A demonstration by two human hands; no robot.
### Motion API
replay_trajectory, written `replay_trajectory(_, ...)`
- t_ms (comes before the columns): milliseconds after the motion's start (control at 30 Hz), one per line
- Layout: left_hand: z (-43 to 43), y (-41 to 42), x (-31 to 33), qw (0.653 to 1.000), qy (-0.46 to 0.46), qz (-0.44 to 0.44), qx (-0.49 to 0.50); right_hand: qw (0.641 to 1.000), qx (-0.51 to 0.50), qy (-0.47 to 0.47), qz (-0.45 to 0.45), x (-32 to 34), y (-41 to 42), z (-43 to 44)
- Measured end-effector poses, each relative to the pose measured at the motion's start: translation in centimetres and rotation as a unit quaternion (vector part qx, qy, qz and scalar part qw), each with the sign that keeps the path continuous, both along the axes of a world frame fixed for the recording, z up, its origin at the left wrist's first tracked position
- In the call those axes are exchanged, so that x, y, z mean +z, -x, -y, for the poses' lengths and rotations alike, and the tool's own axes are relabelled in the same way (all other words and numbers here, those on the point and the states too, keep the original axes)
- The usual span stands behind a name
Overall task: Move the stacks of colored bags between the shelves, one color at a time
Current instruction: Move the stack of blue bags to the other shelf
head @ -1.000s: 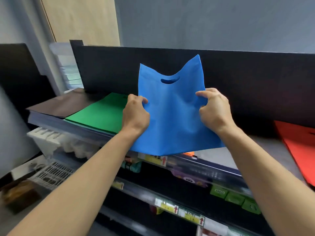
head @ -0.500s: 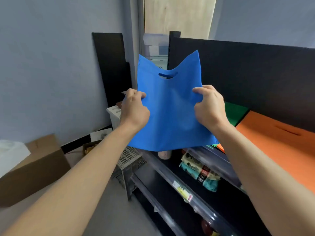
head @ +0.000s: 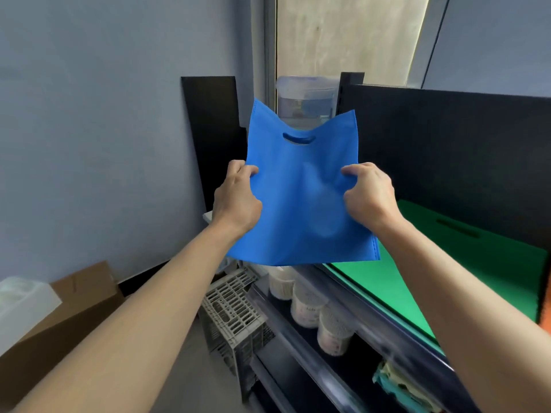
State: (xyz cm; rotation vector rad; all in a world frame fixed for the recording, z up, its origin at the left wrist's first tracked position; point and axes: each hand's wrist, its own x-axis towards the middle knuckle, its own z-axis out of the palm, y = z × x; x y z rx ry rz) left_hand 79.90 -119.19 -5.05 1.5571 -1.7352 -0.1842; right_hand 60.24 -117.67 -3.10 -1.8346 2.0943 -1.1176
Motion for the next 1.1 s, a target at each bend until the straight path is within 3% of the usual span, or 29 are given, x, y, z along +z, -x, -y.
replay_trajectory(267, 9.0, -2.3, -1.4, 0.993, 0.055, -0.061, -0.087, 0.995, -0.093, -0.036, 0.0, -1.2, -1.7, 4.9)
replay_trajectory(567, 18.3, -7.0, -2.7, 0.96, 0.032, -0.14, -0.241, 0.967, -0.196, -0.124, 0.106, -3.2, -5.4, 8.2)
replay_trajectory(867, 21.4, -7.7, -4.5, 0.945, 0.017, -0.133, -0.299, 0.914, -0.314, -0.256, 0.026, -5.8, -5.8, 8.8)
replay_trajectory(1100, 22.6, -8.8, -4.4, 0.94, 0.022, -0.134, -0.312, 0.869, -0.367, -0.331, 0.033, -6.9, -5.4, 11.5)
